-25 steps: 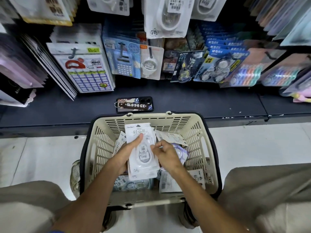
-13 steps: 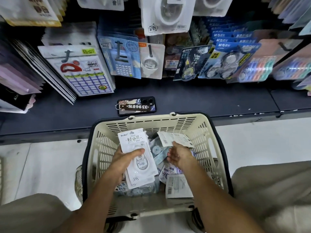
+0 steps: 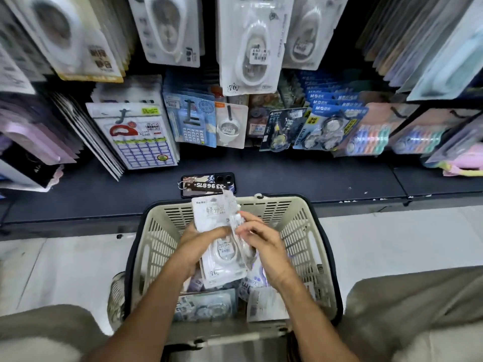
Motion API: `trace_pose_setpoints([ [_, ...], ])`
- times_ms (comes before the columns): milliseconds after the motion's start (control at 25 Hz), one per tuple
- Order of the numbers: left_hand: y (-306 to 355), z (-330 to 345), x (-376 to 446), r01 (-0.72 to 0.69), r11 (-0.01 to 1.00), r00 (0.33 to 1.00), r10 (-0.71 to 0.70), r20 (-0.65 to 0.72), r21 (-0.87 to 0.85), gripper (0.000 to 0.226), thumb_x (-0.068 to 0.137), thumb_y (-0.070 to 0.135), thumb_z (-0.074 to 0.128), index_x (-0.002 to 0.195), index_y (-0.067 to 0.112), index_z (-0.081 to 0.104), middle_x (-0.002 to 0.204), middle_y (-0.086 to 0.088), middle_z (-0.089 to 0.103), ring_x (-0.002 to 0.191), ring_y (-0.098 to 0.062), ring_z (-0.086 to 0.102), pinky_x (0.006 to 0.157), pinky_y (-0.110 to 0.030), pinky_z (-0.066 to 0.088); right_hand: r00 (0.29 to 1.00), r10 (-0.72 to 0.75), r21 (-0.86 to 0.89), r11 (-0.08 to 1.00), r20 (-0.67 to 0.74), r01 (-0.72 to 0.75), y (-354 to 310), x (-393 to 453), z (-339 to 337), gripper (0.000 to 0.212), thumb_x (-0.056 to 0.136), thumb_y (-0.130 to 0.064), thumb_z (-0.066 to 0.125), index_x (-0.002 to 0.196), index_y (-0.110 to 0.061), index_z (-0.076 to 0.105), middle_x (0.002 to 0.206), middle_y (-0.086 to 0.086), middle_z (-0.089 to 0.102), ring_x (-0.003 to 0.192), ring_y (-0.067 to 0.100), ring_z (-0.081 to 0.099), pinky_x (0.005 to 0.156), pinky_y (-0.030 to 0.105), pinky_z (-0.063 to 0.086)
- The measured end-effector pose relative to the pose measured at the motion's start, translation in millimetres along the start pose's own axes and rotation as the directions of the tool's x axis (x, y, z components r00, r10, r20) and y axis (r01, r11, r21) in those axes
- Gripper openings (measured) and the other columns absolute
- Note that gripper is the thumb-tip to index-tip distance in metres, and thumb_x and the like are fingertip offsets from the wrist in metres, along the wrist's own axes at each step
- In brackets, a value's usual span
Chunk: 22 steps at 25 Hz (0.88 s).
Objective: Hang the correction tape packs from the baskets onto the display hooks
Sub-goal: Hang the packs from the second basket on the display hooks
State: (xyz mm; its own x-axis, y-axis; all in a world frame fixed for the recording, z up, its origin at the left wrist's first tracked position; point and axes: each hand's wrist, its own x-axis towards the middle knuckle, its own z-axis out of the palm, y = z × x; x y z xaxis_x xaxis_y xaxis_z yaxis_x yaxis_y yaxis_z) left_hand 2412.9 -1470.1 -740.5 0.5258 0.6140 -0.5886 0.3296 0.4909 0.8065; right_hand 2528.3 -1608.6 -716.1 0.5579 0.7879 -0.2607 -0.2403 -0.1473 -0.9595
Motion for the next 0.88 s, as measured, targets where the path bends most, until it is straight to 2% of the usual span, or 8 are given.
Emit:
trace_pose_setpoints([
  [80,26,6,-9,-0.051,0.996,0.996,0.056,0.064,-0.075,0.058,0.067,0.011,0.091,0.120,0.015,0.068,0.100,-0.005,0.081,0.088,-0.024,0.079,0.066,-0.033,0.062,0.994,-0.107,-0.025,0.994,0.022,0.107,-27,-3,-7,0.050,0.086,0.004,0.071,0.121,-0.031,0.068,0.133,-0.015,0.065,0.129,0.006,0.056,0.097,0.018,0.049],
  [160,57,14,-23,-0.118,0.989,0.985,0.128,0.116,-0.093,0.066,0.057,0.014,0.093,0.118,0.013,0.068,0.101,-0.008,0.081,0.088,-0.027,0.079,0.066,-0.034,0.062,0.987,-0.156,-0.067,0.985,0.049,0.159,-60,-2,-13,0.069,0.084,0.000,0.076,0.131,-0.044,0.056,0.130,-0.025,0.064,0.123,0.002,0.059,0.088,0.014,0.051],
  [280,104,25,-44,-0.216,0.969,0.960,0.233,0.156,-0.120,0.071,0.052,0.007,0.095,0.117,0.012,0.068,0.102,-0.011,0.080,0.086,-0.029,0.078,0.070,-0.038,0.062,0.987,-0.146,-0.110,0.982,0.061,0.152,-112,0,-19,0.066,0.077,-0.015,0.086,0.125,-0.051,0.059,0.123,-0.020,0.070,0.111,0.004,0.068,0.079,0.017,0.055],
  [440,173,36,-68,-0.332,0.935,0.920,0.350,0.178,-0.124,0.067,0.053,0.020,0.091,0.117,0.014,0.068,0.099,-0.007,0.081,0.086,-0.026,0.079,0.069,-0.037,0.063,0.994,-0.106,-0.270,0.958,-0.037,0.092,-182,-1,-28,0.072,0.055,-0.064,0.088,0.118,-0.066,0.053,0.121,-0.018,0.068,0.102,0.005,0.071,0.086,0.032,0.059],
  [520,207,39,-82,-0.383,0.916,0.895,0.400,0.198,-0.121,0.078,0.046,0.031,0.094,0.118,0.017,0.068,0.102,-0.006,0.081,0.092,-0.027,0.078,0.081,-0.042,0.061,0.962,-0.247,-0.352,0.916,-0.115,0.193,-220,2,-39,0.068,0.055,-0.066,0.086,0.115,-0.065,0.052,0.120,-0.019,0.066,0.097,0.007,0.072,0.081,0.038,0.062],
  [640,252,38,-99,-0.414,0.888,0.863,0.453,0.225,-0.199,0.067,0.045,0.030,0.091,0.108,0.016,0.075,0.095,-0.009,0.081,0.083,-0.027,0.078,0.070,-0.037,0.062,0.841,-0.456,-0.365,0.865,-0.291,0.343,-270,7,-54,0.069,0.057,-0.071,0.083,0.116,-0.060,0.050,0.125,-0.014,0.063,0.098,0.013,0.071,0.078,0.044,0.061],
  [760,274,36,-110,-0.421,0.868,0.829,0.486,0.278,-0.262,0.041,0.043,0.027,0.088,0.083,0.020,0.083,0.085,-0.010,0.080,0.070,-0.025,0.077,0.060,-0.034,0.062,0.743,-0.557,-0.557,0.774,-0.372,0.301,-293,20,-58,0.073,0.066,-0.074,0.076,0.128,-0.050,0.046,0.131,-0.019,0.055,0.112,0.011,0.057,0.086,0.038,0.051],
  [880,275,37,-112,-0.399,0.862,0.839,0.481,0.255,-0.314,0.044,0.054,0.014,0.086,0.098,0.012,0.079,0.091,-0.015,0.079,0.074,-0.029,0.077,0.061,-0.037,0.062,0.712,-0.575,-0.636,0.736,-0.403,0.234,-299,31,-58,0.072,0.076,-0.063,0.076,0.137,-0.038,0.049,0.139,-0.010,0.056,0.124,0.016,0.052,0.094,0.039,0.045],
])
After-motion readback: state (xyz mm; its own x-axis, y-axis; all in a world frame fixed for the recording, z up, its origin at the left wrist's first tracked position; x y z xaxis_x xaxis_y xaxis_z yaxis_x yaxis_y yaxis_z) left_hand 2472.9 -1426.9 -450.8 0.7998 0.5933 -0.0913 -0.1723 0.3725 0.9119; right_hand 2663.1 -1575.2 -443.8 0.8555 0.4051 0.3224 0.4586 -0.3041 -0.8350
